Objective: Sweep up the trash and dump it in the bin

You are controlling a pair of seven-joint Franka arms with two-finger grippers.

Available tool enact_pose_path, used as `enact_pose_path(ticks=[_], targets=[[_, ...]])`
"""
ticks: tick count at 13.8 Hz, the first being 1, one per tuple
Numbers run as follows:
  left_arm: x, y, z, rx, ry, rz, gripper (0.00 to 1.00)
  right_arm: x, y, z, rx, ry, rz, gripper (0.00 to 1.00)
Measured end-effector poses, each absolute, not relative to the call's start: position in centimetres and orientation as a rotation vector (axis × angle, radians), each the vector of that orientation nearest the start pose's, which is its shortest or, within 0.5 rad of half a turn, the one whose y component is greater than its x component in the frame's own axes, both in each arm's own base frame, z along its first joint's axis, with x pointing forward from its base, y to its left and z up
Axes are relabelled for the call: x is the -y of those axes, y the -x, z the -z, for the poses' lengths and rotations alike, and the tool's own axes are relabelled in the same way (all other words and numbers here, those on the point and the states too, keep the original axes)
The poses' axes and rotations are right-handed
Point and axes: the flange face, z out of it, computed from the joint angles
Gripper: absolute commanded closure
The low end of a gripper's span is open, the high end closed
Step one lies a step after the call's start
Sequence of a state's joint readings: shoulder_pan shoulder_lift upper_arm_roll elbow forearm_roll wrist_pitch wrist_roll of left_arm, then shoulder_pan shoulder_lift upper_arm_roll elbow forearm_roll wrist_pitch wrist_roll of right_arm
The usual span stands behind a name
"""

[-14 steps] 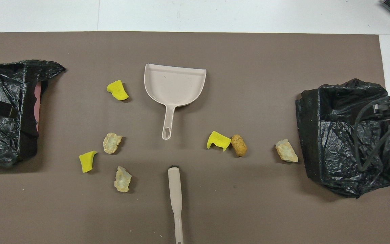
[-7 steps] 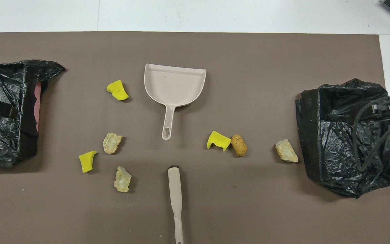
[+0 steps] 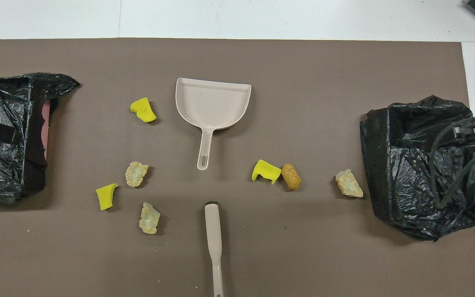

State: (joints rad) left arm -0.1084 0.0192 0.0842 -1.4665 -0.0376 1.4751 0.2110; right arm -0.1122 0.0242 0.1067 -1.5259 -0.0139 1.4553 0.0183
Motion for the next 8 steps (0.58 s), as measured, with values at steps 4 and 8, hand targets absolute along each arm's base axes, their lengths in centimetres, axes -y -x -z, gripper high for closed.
enact_pose_path(ticks=[4,8], targets=[[4.0,-54.2,-64.9,-0.441,3.151,-0.041,0.0,0.4,-55.0,-62.3,-0.035,3.153,-0.149,0.0],[9.9,-51.6,-62.7,-0.412,3.146,-0.029,0.0,0.4,-55.0,-62.4,-0.026,3.163,-0.15,0.0]])
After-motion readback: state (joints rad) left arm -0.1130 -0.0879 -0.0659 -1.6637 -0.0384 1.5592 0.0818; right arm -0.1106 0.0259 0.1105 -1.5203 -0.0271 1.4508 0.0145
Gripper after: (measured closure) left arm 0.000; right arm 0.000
